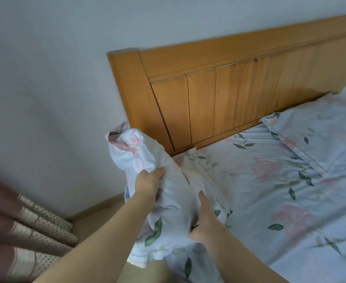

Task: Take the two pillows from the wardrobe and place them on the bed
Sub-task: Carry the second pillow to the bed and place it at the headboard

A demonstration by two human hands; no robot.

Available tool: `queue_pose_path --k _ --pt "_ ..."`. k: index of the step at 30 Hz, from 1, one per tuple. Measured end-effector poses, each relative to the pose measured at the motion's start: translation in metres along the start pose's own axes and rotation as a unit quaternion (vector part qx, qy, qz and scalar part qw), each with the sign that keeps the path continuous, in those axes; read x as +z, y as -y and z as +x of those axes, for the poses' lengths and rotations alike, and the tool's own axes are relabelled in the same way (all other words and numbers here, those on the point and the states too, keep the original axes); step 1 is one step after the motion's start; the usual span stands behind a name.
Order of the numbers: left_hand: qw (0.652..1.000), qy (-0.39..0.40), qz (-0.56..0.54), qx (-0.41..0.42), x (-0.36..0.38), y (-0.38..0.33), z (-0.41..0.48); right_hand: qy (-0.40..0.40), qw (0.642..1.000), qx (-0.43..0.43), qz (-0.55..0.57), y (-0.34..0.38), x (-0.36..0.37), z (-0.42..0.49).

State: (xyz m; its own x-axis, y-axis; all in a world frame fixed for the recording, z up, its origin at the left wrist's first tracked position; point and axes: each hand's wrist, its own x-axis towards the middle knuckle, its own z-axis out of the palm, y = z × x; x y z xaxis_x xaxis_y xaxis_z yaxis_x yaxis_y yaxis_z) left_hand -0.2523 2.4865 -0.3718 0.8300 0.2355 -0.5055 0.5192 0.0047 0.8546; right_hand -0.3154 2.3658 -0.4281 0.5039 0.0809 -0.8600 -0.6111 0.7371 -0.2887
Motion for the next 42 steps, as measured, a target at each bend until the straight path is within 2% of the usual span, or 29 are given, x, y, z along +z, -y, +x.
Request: queue_pose_path --k 2,4,6,8,11,13,16,19,24,29,30,33,35,39,42 --pt "0.994 -0.02 0.095 0.042 -0.007 0.005 0.009 0.025 1.0 0.015 -0.002 -0.01 0.01 0.013" --pt "0.974 -0.052 0.2 0.093 -0.015 0.007 0.012 0.021 0.999 0.017 -0.025 -0.018 0.014 0.03" --pt "0.949 -0.106 0.261 0.14 -0.023 0.012 0.013 0.003 0.998 0.001 -0.064 -0.023 0.013 0.041" --pt "0.934 -0.147 0.294 0.138 -0.032 0.018 0.016 -0.02 0.997 -0.026 -0.071 -0.027 0.013 0.051" --pt "0.965 -0.133 0.221 0.053 -0.047 0.021 0.03 -0.024 0.994 -0.047 -0.092 -0.034 0.019 0.054" --pt "0.979 -0.111 0.17 0.004 -0.059 0.023 0.043 -0.038 0.986 -0.047 -0.155 -0.042 0.025 0.06" --pt "0.981 -0.098 0.161 -0.044 -0.071 0.029 0.057 -0.084 0.962 -0.05 -0.254 -0.054 0.033 0.077" --pt "0.983 -0.101 0.139 -0.066 -0.084 0.04 0.074 -0.098 0.94 -0.038 -0.324 -0.065 0.044 0.096" --pt "0.979 -0.136 0.08 -0.127 -0.125 0.069 0.12 -0.106 0.872 -0.002 -0.479 -0.079 0.057 0.127" --pt "0.968 -0.163 0.055 -0.181 -0.158 0.1 0.157 -0.122 0.76 -0.057 -0.636 -0.068 0.061 0.154" --pt "0.966 -0.165 0.056 -0.19 -0.165 0.105 0.164 -0.137 0.745 -0.075 -0.649 -0.066 0.062 0.164" --pt "0.959 -0.183 0.074 -0.204 -0.177 0.112 0.175 -0.199 0.738 -0.108 -0.636 -0.057 0.07 0.183" --pt "0.947 -0.218 0.104 -0.211 -0.185 0.117 0.185 -0.208 0.724 -0.12 -0.647 -0.05 0.076 0.199" --pt "0.925 -0.264 0.174 -0.211 -0.184 0.127 0.192 -0.211 0.632 -0.142 -0.732 -0.036 0.073 0.218" --pt "0.912 -0.282 0.189 -0.23 -0.175 0.139 0.196 -0.224 0.607 -0.152 -0.747 -0.033 0.066 0.234"
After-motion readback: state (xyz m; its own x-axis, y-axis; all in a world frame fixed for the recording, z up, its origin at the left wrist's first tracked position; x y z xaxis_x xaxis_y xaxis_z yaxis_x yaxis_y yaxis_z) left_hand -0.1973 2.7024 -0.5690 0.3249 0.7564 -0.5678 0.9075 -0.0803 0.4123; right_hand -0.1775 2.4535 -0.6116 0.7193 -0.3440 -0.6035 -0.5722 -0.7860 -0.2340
